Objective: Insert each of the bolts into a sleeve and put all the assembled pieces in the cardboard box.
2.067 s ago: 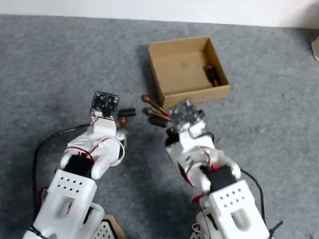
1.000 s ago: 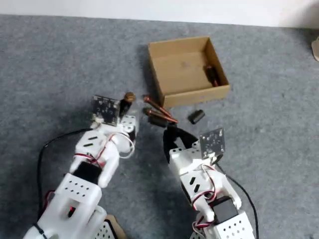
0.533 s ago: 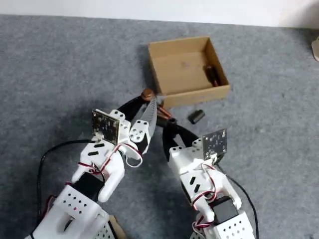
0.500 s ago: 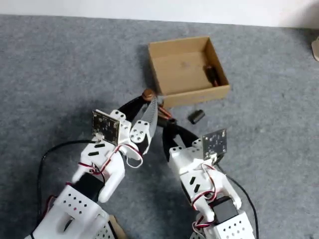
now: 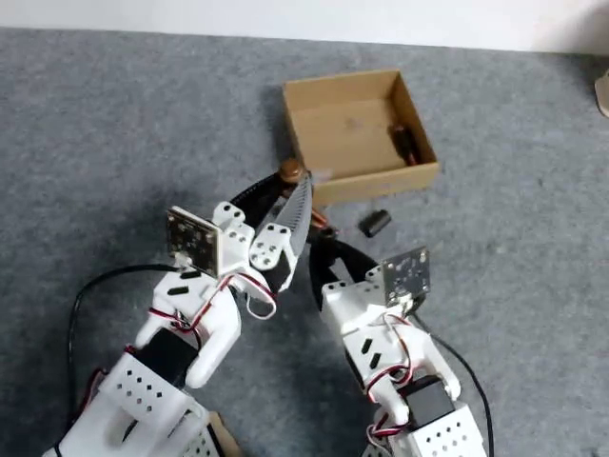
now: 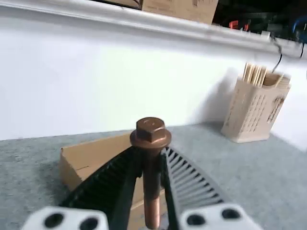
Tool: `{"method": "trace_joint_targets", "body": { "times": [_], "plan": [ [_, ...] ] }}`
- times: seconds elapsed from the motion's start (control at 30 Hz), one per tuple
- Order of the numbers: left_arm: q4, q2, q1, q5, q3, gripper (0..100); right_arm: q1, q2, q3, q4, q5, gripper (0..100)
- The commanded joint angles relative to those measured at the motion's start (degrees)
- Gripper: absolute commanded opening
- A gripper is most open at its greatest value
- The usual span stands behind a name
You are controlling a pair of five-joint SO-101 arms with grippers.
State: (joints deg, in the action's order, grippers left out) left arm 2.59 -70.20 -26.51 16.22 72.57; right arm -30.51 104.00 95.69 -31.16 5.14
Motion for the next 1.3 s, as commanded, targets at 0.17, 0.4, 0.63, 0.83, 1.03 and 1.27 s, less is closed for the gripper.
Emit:
{"method": "trace_joint_targets", "body": {
  "times": [0.17,0.4,0.63,0.83,1.03,1.27],
  "plan": [
    [6.3,-2.1,-1.3,7.2,-6.3,1,-1.8,0.8,8.1,0.0,-2.6,0.5],
    [6.7,-1.8,-1.6,9.3,-5.4,1,-1.7,0.8,8.1,0.0,-2.7,0.5],
    [9.8,-1.8,-5.6,9.4,-5.1,1,-1.8,0.9,8.1,0.1,-2.8,0.5],
    [10.0,-1.7,-5.5,9.1,-4.8,1,-3.4,0.9,8.1,0.1,-2.8,0.5],
    [9.6,-1.7,-3.0,6.6,-3.9,1,-3.3,0.9,8.1,0.1,-2.8,0.5],
    [9.6,-1.7,-2.2,5.8,-1.9,1,-3.0,0.9,8.0,0.1,-2.8,0.5]
  ]
}}
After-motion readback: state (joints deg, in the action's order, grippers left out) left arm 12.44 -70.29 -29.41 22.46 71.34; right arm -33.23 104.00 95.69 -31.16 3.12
